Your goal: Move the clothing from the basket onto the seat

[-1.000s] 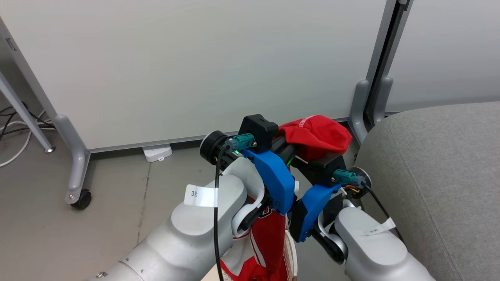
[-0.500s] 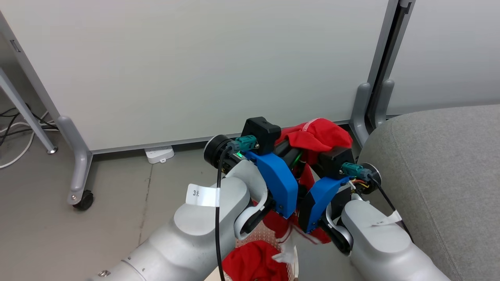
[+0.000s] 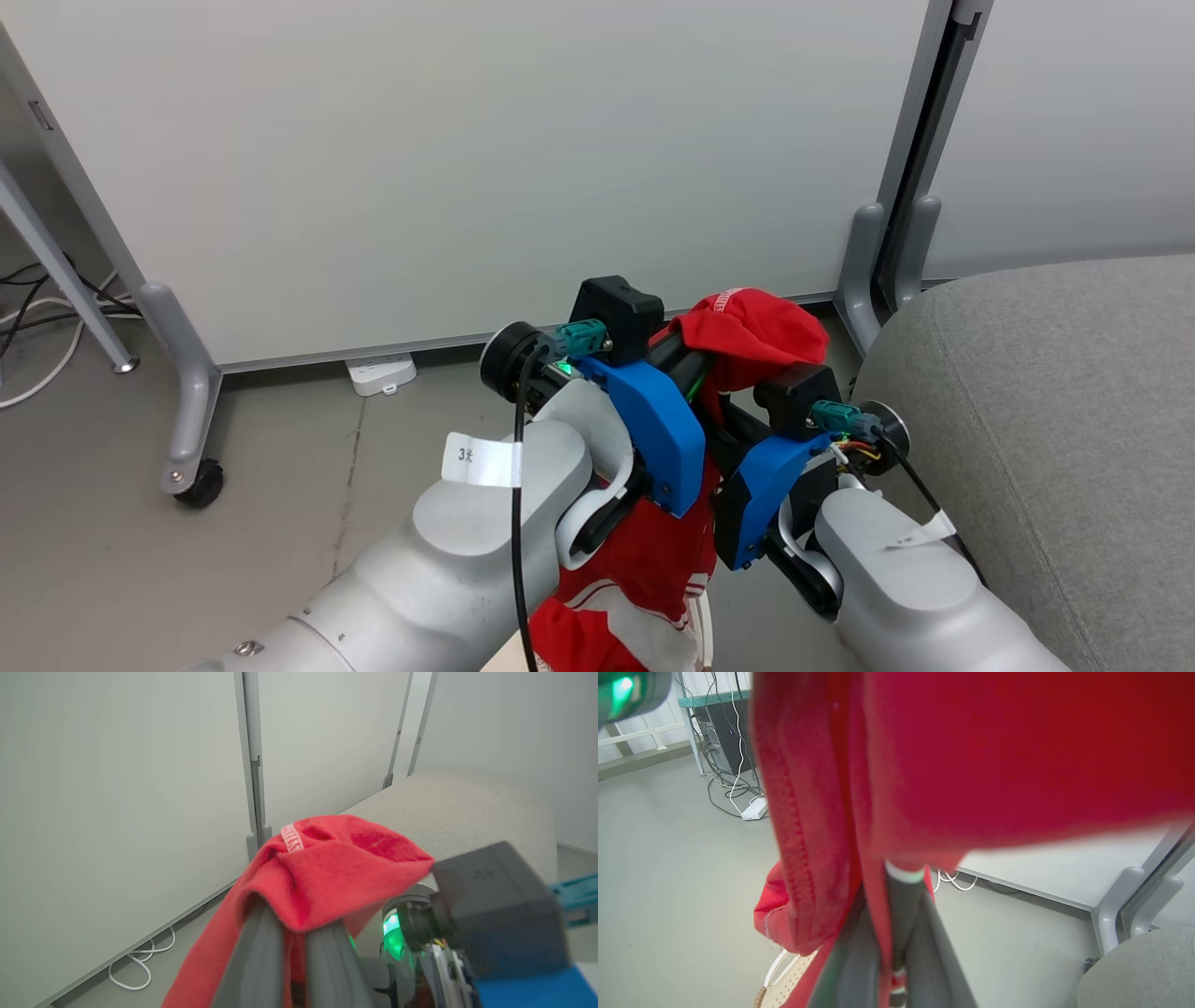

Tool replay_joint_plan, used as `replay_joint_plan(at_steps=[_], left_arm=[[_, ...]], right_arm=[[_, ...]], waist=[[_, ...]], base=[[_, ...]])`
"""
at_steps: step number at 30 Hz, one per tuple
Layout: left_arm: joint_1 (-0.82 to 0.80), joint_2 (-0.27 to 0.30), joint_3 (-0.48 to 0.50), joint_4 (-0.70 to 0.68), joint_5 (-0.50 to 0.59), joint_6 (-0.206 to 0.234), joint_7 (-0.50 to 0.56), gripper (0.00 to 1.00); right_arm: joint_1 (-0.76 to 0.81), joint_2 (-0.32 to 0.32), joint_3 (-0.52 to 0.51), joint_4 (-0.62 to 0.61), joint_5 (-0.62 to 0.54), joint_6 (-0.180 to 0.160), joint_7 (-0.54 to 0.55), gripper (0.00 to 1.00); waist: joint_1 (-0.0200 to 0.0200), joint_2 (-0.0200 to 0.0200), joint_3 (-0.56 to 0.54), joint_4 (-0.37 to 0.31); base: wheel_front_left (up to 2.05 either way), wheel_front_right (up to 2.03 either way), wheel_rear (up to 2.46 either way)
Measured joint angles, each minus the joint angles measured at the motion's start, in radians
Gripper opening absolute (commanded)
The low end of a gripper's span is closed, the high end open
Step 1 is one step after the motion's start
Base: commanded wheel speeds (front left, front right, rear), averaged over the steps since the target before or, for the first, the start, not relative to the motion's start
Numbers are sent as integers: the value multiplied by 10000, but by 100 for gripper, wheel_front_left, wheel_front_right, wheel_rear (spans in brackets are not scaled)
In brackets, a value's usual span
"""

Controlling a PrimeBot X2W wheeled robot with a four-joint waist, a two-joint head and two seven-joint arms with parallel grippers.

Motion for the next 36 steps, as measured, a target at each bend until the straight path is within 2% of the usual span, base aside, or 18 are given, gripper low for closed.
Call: replay_joint_plan(at_steps=[22,23,24,25,31,36], left_arm=[[-136,-2,-244,462,-228,44,-458,0],[-136,4,-232,510,-176,79,-600,34],[-134,25,-211,560,-144,105,-748,74],[-122,73,-176,614,-107,128,-886,100],[707,608,297,640,255,198,-1323,100],[2053,1212,1990,-848,1745,558,-1360,100]], right_arm=[[-3,0,196,-19,90,-2,-77,0],[-5,0,209,-50,92,0,-81,0],[-7,0,211,-88,107,0,-84,0],[-11,2,213,-132,105,0,-88,0],[-127,2,25,-385,-38,0,-104,0],[-122,-2,-290,-631,-313,0,-119,0]], waist=[[-1,0,101,-198],[-1,0,127,-224],[-1,0,160,-259],[-1,0,191,-302],[0,0,426,-582],[0,0,624,-795]], base=[[0,0,0],[0,0,0],[0,0,0],[0,0,0],[0,0,0],[0,0,0]])
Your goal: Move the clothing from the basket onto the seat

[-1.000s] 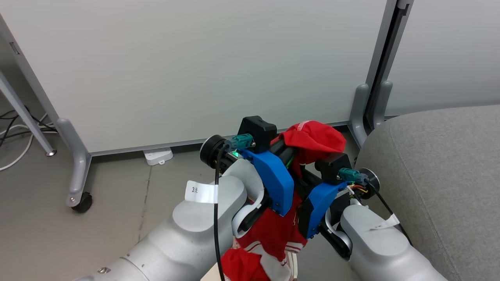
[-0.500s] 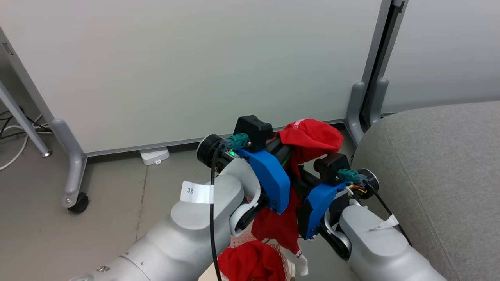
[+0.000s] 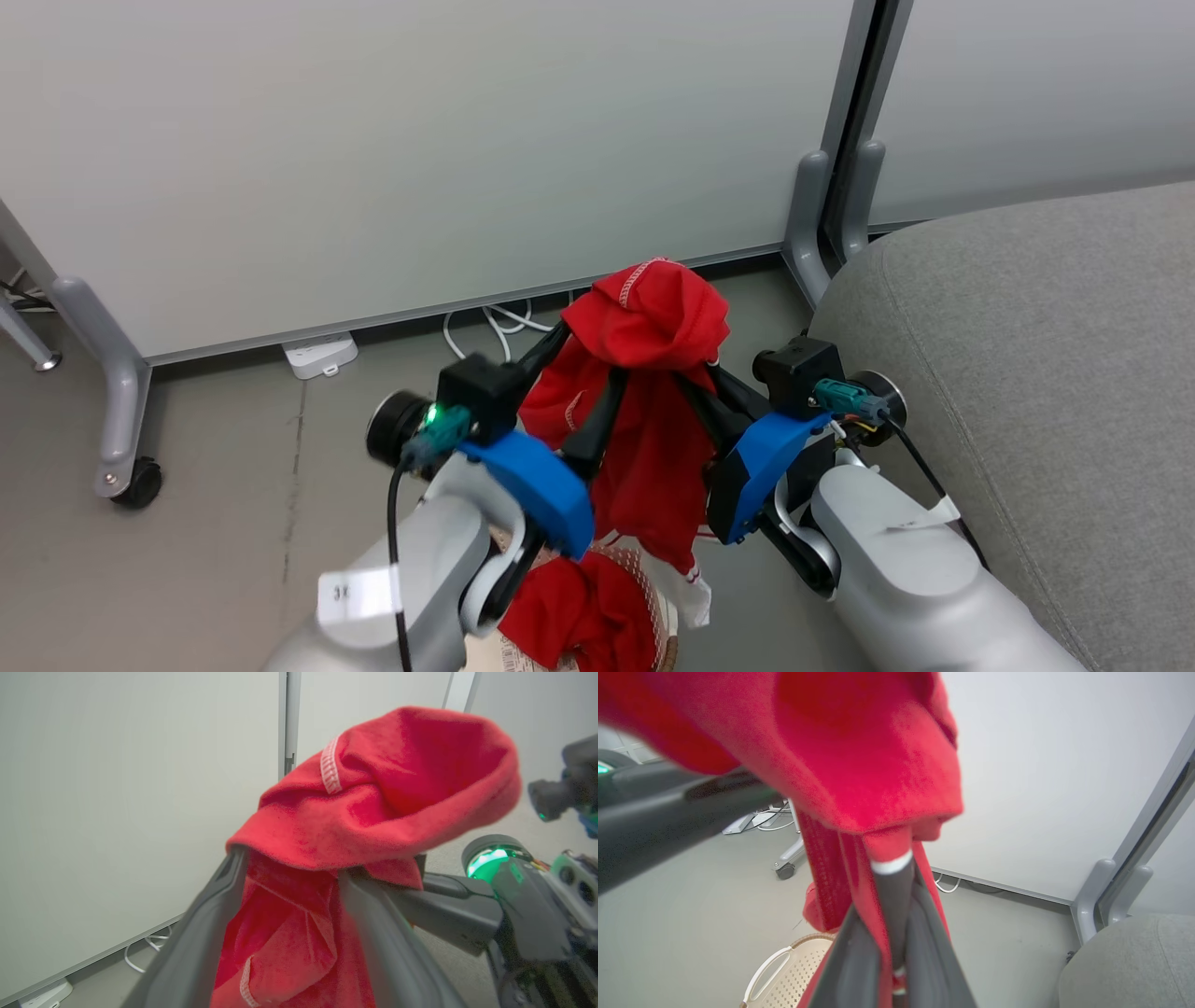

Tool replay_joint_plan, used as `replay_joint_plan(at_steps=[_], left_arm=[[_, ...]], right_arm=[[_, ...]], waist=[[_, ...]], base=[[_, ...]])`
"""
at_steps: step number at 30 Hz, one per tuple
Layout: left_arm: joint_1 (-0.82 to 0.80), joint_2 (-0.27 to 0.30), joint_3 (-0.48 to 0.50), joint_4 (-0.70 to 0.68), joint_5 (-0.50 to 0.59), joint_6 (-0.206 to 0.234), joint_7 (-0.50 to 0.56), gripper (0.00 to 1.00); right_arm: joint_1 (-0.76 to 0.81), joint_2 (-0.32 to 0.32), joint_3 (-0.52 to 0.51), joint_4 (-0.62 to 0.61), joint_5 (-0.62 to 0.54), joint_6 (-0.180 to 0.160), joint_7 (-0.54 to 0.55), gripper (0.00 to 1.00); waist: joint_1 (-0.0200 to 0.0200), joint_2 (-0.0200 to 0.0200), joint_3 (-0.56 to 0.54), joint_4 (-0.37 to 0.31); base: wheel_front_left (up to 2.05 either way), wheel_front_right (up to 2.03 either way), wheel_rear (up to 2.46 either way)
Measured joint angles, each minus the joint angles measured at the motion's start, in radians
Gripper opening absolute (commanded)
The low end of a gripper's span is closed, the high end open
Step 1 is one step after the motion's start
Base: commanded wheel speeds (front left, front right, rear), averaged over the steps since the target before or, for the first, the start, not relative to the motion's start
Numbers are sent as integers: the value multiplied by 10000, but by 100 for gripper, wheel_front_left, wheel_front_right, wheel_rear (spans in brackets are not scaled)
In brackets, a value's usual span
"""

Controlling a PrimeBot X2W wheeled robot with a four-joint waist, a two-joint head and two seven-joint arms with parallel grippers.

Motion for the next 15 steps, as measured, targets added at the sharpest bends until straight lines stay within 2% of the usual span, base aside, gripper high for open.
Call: replay_joint_plan(at_steps=[3,4,6,15], left_arm=[[1208,284,949,-838,982,69,0,100],[1208,284,949,-838,982,69,0,100],[2174,428,1870,-1496,1827,31,0,100],[4284,334,4215,-2621,3622,-476,0,100]], right_arm=[[19,0,-215,-163,-134,0,0,0],[19,0,-215,-163,-134,0,0,0],[35,4,-430,-311,-274,0,-2,0],[264,4,-930,-627,-616,0,-4,0]], waist=[[0,0,91,-106],[0,0,91,-106],[0,0,175,-180],[0,0,172,-245]], base=[[0,0,0],[0,0,0],[0,0,0],[0,0,0]])
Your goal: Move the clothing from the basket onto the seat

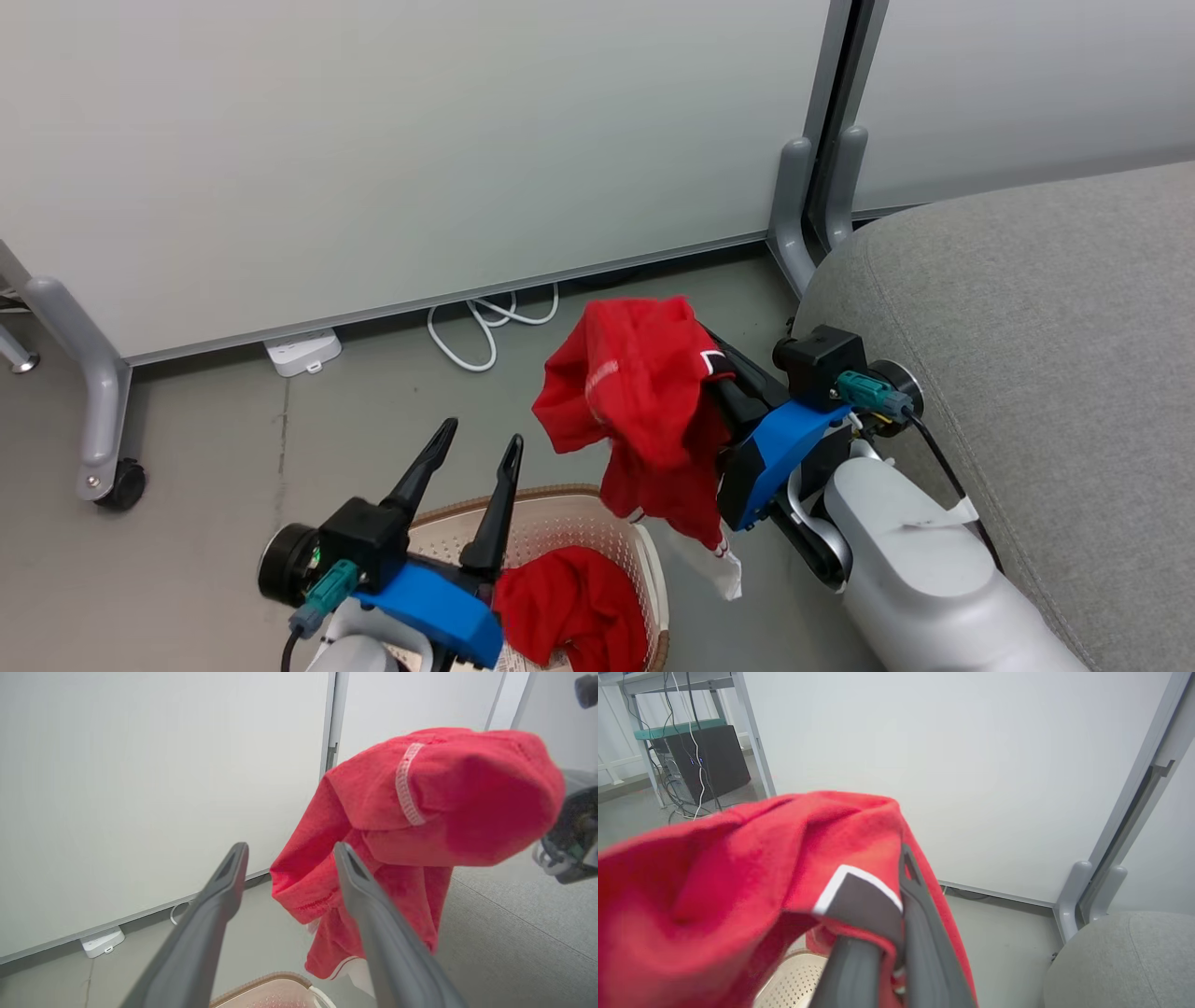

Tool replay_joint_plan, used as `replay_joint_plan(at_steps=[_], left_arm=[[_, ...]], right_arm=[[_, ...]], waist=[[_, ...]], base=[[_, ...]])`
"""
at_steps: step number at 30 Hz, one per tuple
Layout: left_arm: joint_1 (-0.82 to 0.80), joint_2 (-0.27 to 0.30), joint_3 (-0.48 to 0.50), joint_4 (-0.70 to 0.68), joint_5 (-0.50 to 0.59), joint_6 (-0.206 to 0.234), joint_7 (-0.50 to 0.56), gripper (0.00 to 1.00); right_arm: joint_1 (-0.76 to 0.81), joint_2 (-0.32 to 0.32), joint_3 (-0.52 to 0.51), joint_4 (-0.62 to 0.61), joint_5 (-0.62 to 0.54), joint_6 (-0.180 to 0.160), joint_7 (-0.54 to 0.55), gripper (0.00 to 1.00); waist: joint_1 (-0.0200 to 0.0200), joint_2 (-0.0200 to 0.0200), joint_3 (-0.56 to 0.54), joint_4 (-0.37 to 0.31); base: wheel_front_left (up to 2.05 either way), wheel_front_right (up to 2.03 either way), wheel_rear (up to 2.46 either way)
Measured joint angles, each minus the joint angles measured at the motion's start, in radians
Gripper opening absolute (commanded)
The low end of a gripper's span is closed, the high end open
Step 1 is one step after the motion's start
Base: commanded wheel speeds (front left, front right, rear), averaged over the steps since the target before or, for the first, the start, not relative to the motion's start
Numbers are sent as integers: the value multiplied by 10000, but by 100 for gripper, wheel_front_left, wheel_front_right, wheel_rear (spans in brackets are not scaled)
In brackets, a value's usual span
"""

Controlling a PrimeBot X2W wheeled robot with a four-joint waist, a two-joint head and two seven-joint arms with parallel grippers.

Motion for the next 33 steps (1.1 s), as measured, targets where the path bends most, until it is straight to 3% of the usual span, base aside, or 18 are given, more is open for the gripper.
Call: replay_joint_plan(at_steps=[8,17,25,33], left_arm=[[966,-476,1336,-180,800,-410,0,100],[1223,-855,1910,-44,1317,-671,0,100],[1275,-928,2251,-73,1557,-704,-2,100],[1047,-976,2163,-113,1666,-750,0,100]], right_arm=[[144,0,-288,-119,-165,0,6,0],[344,0,-230,-395,-238,0,153,0],[327,4,-240,-614,-276,0,286,0],[296,2,-470,-725,-370,0,299,0]], waist=[[0,0,-115,97],[0,0,-111,61],[0,0,62,-730],[0,0,342,-2250]], base=[[0,0,0],[0,0,0],[0,0,0],[0,0,0]])
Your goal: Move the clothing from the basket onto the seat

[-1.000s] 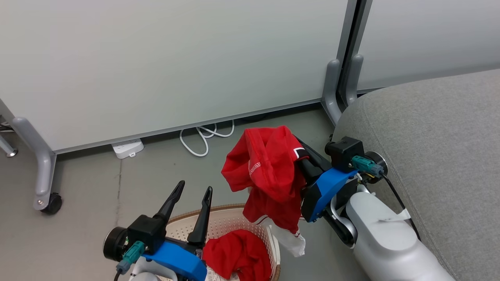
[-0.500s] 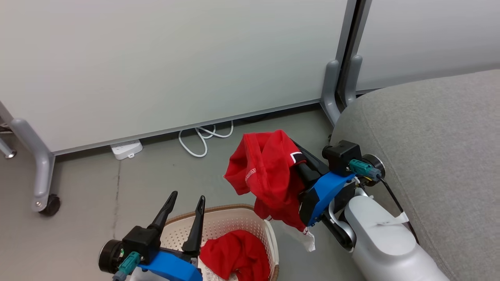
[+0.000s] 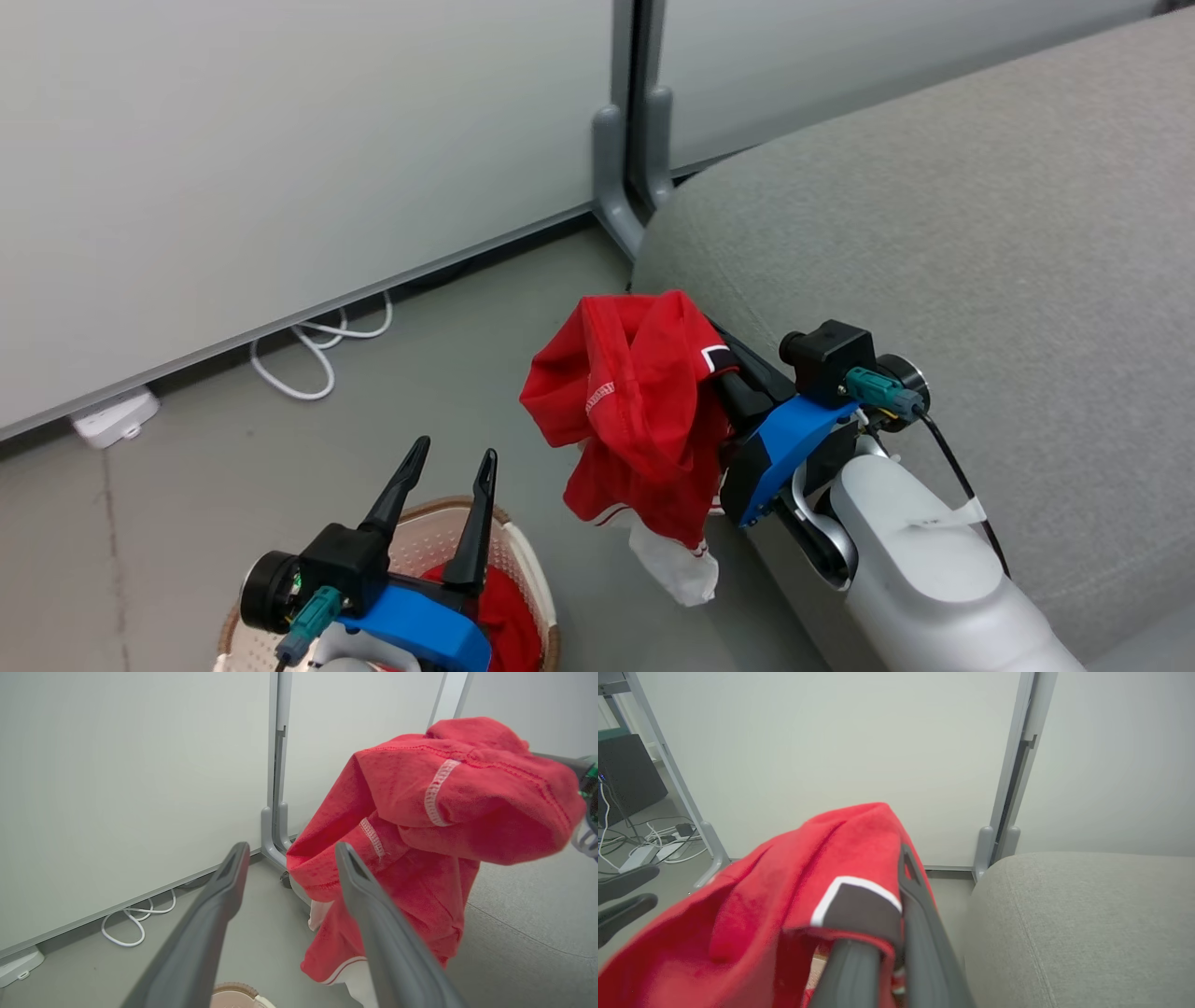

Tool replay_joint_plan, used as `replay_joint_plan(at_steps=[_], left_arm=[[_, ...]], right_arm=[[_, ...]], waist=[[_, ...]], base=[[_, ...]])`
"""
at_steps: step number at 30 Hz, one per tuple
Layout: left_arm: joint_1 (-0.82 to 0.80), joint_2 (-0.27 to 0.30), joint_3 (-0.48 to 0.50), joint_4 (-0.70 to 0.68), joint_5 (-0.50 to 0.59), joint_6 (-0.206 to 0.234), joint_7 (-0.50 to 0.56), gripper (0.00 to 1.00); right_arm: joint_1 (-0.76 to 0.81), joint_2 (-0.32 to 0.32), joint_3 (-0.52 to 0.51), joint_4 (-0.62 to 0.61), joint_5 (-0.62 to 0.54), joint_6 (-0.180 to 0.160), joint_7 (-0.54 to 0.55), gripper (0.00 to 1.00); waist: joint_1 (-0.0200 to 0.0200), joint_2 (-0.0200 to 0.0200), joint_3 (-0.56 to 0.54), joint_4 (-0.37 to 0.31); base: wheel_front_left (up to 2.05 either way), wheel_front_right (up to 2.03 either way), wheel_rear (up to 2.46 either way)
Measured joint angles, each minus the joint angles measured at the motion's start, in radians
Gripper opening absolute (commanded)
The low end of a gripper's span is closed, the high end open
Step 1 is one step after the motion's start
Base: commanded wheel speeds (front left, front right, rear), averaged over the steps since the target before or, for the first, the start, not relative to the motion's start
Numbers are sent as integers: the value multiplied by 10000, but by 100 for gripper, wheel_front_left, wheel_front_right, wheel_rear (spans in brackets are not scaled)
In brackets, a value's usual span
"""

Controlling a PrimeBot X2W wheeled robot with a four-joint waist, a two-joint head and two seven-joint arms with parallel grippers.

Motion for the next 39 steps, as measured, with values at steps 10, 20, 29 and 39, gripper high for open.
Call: replay_joint_plan(at_steps=[10,20,29,39], left_arm=[[-210,167,-322,35,-71,-2,0,100],[-818,418,-986,255,-263,-4,0,100],[-952,667,-936,144,-236,-4,-2,100],[-2352,1135,-1567,-307,12,-6,-2,100]], right_arm=[[45,-8,-364,-15,-48,0,-75,0],[430,-10,-1271,-167,-384,0,-169,0],[196,-8,-1705,-242,-253,0,86,0],[-3373,-1536,-5394,-42,-851,0,1051,0]], waist=[[0,0,324,-1908],[0,0,815,-2449],[0,0,1223,-2461],[2,0,2825,-1808]], base=[[0,0,0],[0,0,0],[0,0,0],[0,0,0]])
